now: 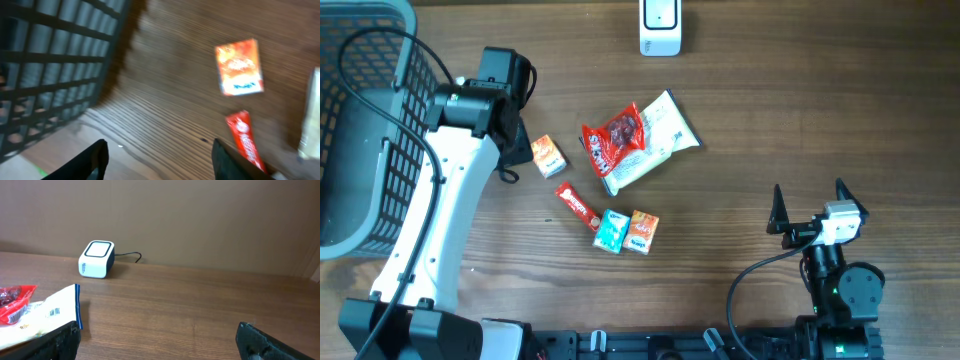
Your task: Scan the item barcode
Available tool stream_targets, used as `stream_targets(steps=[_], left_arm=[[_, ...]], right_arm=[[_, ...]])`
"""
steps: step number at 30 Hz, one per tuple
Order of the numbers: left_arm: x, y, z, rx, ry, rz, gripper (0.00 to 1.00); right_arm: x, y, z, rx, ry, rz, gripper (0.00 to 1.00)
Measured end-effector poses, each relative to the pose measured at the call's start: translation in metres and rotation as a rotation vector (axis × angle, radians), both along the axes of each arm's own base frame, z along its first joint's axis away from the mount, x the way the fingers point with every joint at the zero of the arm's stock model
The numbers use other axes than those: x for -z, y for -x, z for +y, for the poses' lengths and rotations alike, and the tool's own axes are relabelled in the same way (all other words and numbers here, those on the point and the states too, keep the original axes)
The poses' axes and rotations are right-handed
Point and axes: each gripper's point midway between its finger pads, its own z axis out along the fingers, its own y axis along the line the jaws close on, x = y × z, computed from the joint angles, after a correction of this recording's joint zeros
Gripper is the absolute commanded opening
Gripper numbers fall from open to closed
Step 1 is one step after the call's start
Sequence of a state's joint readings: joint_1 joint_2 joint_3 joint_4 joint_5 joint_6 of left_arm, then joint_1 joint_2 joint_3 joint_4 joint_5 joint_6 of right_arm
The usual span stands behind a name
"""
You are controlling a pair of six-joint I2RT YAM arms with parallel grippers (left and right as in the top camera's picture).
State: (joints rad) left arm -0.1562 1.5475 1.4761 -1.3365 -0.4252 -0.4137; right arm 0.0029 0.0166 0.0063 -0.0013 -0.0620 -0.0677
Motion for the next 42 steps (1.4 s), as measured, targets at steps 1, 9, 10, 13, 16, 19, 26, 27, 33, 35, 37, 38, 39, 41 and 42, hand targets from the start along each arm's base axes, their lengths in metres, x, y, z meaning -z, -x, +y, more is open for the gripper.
stream_targets(steps=[1, 9, 10, 13, 16, 19, 26, 27, 33, 35, 37, 38, 39, 41, 42], left_arm=[[-0.002, 0.0, 0.004, -0.012, -0.024, -0.007, 0.62], [-0.013, 0.001, 0.025, -0.054, -0.152, -0.026, 0.55], [-0.014, 0.003, 0.027, -0.056, -0.171, -0.022, 0.57], [-0.017, 0.005, 0.032, -0.061, -0.203, -0.018, 0.59], [-0.019, 0.005, 0.037, -0.073, -0.218, -0.02, 0.6], [-0.019, 0.008, 0.049, -0.114, -0.225, -0.019, 0.6], [-0.018, 0.015, 0.084, -0.249, -0.2, -0.026, 0.64], [-0.017, 0.016, 0.086, -0.261, -0.194, -0.028, 0.64], [-0.013, 0.019, 0.093, -0.305, -0.149, -0.028, 0.68], [-0.012, 0.017, 0.092, -0.304, -0.141, -0.032, 0.7], [-0.013, 0.015, 0.092, -0.306, -0.137, -0.046, 0.7], [-0.012, 0.014, 0.092, -0.308, -0.133, -0.05, 0.7], [-0.012, 0.013, 0.093, -0.318, -0.127, -0.056, 0.7], [-0.011, 0.015, 0.096, -0.342, -0.115, -0.061, 0.7], [-0.011, 0.016, 0.099, -0.361, -0.107, -0.062, 0.7]], right_arm=[[0.0, 0.0, 0.0, 0.0, 0.0, 0.0, 1.0], [0.0, 0.0, 0.0, 0.0, 0.0, 0.0, 1.0], [0.0, 0.0, 0.0, 0.0, 0.0, 0.0, 1.0], [0.0, 0.0, 0.0, 0.0, 0.0, 0.0, 1.0], [0.0, 0.0, 0.0, 0.0, 0.0, 0.0, 1.0], [0.0, 0.0, 0.0, 0.0, 0.0, 0.0, 1.0], [0.0, 0.0, 0.0, 0.0, 0.0, 0.0, 1.0], [0.0, 0.0, 0.0, 0.0, 0.0, 0.0, 1.0], [0.0, 0.0, 0.0, 0.0, 0.0, 0.0, 1.0], [0.0, 0.0, 0.0, 0.0, 0.0, 0.0, 1.0], [0.0, 0.0, 0.0, 0.0, 0.0, 0.0, 1.0], [0.0, 0.0, 0.0, 0.0, 0.0, 0.0, 1.0], [0.0, 0.0, 0.0, 0.0, 0.0, 0.0, 1.0], [0.0, 0.0, 0.0, 0.0, 0.0, 0.0, 1.0], [0.0, 0.0, 0.0, 0.0, 0.0, 0.0, 1.0]])
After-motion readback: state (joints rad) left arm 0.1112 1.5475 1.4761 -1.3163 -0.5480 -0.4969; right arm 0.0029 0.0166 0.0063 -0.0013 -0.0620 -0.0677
